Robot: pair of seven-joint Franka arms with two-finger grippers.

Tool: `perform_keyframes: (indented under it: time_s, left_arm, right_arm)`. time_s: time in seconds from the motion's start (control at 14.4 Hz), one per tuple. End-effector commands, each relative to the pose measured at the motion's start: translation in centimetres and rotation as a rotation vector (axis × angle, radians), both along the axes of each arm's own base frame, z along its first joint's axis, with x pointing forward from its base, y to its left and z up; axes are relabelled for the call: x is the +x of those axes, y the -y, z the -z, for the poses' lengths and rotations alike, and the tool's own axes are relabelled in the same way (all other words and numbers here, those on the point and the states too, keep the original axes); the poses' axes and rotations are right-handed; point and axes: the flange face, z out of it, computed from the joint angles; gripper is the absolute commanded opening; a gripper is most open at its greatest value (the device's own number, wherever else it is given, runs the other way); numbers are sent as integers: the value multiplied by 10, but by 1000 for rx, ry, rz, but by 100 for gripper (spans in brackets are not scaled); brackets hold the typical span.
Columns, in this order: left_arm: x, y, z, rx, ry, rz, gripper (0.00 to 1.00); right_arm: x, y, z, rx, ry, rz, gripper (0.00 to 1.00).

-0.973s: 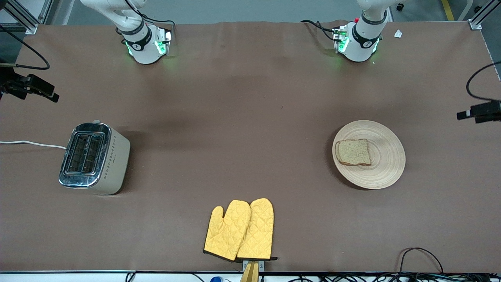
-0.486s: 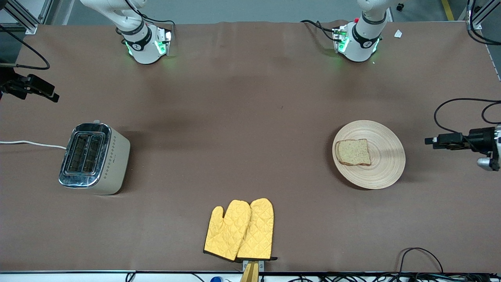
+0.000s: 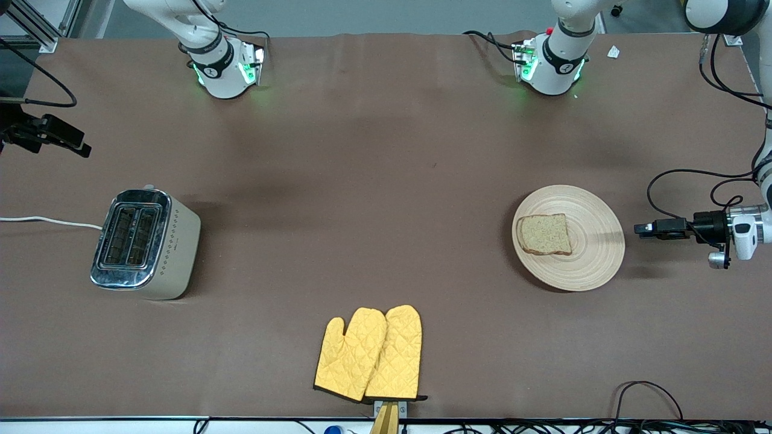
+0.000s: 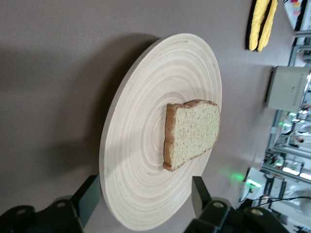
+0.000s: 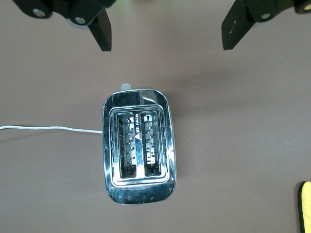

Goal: Move plate and put bread in toaster
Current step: 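Grasp the wooden plate's rim with the left gripper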

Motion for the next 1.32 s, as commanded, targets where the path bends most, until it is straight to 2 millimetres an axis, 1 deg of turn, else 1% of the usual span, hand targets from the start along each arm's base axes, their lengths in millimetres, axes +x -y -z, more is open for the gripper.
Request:
perform_keyframes:
  time_s: [0.0,0.21,0.28,0.35,0.49,0.56,0.63,0.69,0.76,0.83,0.97,1.04,1.11,1.25]
  left_arm:
    - [2,0,22,-39,2,-22,81]
    - [3,-3,37,-30,43,-6,76]
    - [3,-2,42,-26,49,-3,74]
    - [3,-2,48,-25,52,-2,70]
    - [4,4,52,-34,49,0,52]
    - [4,6,57,-45,47,-9,45]
    - [3,7,62,-49,41,-10,39]
    - [3,8,63,-52,45,-6,36]
    - [3,9,63,-53,46,-4,29]
    - [4,9,63,-53,51,-1,28]
    - [4,10,64,-56,57,4,16]
    - [5,15,67,-63,55,10,7]
    - [8,22,67,-73,67,24,1]
    - [19,26,57,-68,96,40,0]
  right_arm:
    - [-7,3,-3,15,4,-3,100]
    - [-7,2,-3,14,4,-4,100]
    - [-7,2,-2,14,1,-4,100]
    - [-7,2,-3,16,3,-4,100]
    - [-7,2,-2,16,1,-4,100]
    - [-7,2,-2,16,1,-4,100]
    - [-7,2,-2,16,1,-4,100]
    - [-7,2,-2,16,1,-4,100]
    - [-7,2,-2,14,1,-4,100]
    - [-7,2,-2,16,1,-4,100]
    - [-7,2,-2,16,1,-6,100]
    - [-7,2,-2,16,1,-6,100]
    - [-7,2,-2,16,3,-6,100]
    - [-7,1,-2,16,3,-6,100]
